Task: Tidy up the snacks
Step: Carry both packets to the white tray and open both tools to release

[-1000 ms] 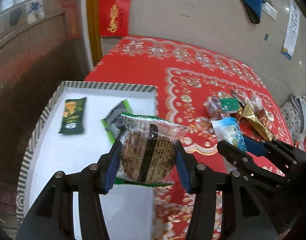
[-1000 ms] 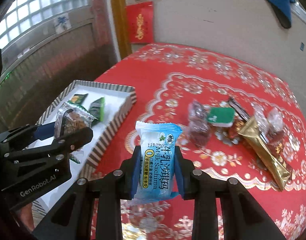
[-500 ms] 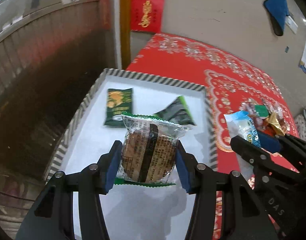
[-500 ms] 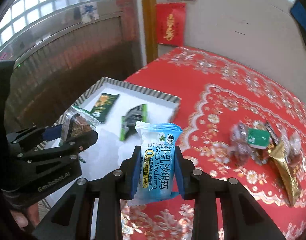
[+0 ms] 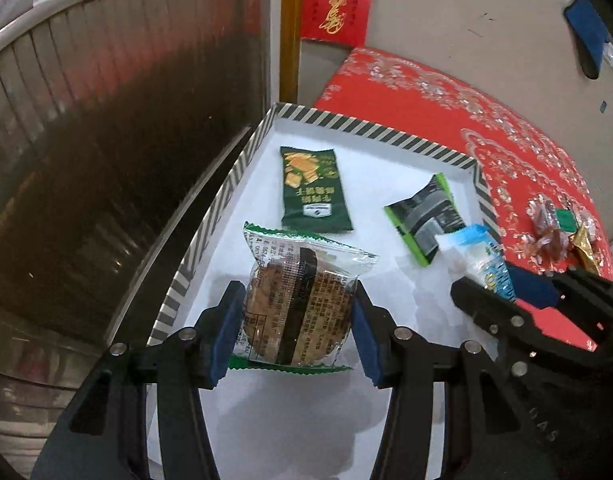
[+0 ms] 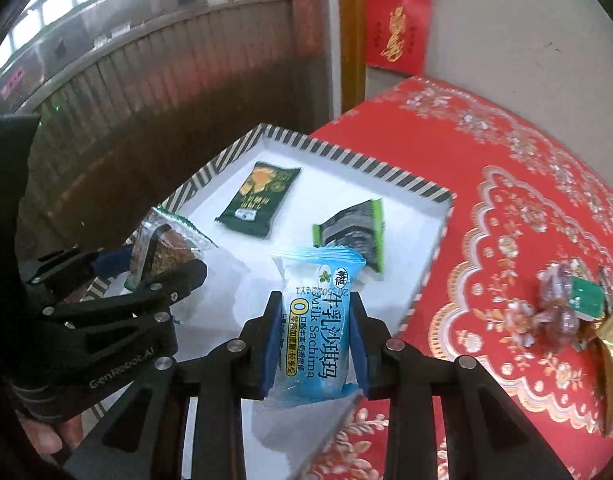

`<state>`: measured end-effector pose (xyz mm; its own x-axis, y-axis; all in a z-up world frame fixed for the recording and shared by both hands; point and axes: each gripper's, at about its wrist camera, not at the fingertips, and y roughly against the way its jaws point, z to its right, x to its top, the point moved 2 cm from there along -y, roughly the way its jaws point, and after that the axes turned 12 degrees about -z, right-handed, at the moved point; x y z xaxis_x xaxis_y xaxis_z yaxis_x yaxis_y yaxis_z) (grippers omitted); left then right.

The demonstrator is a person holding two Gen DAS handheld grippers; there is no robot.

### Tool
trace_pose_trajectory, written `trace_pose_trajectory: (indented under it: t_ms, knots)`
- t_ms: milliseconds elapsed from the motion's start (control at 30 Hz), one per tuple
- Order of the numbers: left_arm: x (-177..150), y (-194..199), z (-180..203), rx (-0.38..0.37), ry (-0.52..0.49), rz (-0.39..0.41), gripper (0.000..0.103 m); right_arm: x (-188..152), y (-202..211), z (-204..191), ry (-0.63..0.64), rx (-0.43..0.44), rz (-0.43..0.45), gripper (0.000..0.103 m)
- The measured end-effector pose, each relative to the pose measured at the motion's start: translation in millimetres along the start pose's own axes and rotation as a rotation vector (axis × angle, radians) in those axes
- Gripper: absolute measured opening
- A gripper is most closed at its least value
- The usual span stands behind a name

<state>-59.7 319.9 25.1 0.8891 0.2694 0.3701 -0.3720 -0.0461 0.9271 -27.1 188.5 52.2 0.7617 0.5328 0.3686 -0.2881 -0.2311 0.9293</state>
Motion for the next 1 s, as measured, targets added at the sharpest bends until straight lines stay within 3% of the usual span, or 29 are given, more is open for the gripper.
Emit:
trace_pose_trajectory:
  t_ms: [733, 1000]
  knots:
    - [5.7, -27.1, -7.5, 0.019, 0.016, -0.084, 0.050, 0.4, -38.1, -11.6, 0.002, 0.028, -0.071, 0.032]
    - [7.9, -29.4, -15.4, -0.006, 0.063, -0.103, 0.060, -2.5, -38.3, -10.4, -0.016, 0.070, -0.071, 0.035]
